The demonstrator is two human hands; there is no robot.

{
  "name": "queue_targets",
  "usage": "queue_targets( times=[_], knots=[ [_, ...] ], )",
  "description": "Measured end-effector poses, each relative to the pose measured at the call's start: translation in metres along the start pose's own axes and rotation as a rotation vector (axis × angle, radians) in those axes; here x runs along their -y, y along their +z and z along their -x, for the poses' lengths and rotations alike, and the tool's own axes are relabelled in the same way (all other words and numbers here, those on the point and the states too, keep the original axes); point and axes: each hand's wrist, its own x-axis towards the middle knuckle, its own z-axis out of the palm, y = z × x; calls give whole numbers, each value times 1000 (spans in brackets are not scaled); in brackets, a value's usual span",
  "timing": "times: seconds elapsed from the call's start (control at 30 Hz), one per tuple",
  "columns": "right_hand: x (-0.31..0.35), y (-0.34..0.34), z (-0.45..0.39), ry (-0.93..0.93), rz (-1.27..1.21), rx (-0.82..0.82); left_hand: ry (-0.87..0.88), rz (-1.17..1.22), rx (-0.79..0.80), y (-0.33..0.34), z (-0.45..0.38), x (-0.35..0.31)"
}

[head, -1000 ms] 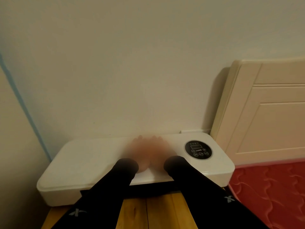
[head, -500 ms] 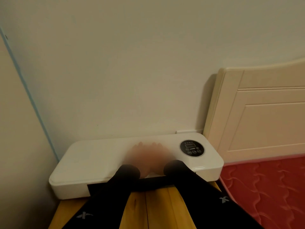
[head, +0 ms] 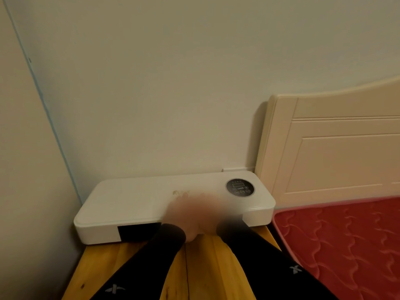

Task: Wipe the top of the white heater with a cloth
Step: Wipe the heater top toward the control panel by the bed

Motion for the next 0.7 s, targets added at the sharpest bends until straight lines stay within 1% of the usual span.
queue_targets(
  times=[0.33,0.53,0.7],
  knots=[
    [-8,3,-11,2,-31,-22,23,38,1,-2,-15,1],
    [-22,0,-36,4,-33,-19,23,26,49,-8,-44,2],
    [-35,-1,-67,7,-36,-36,-14,-3,35,-11,-72,1]
  ],
)
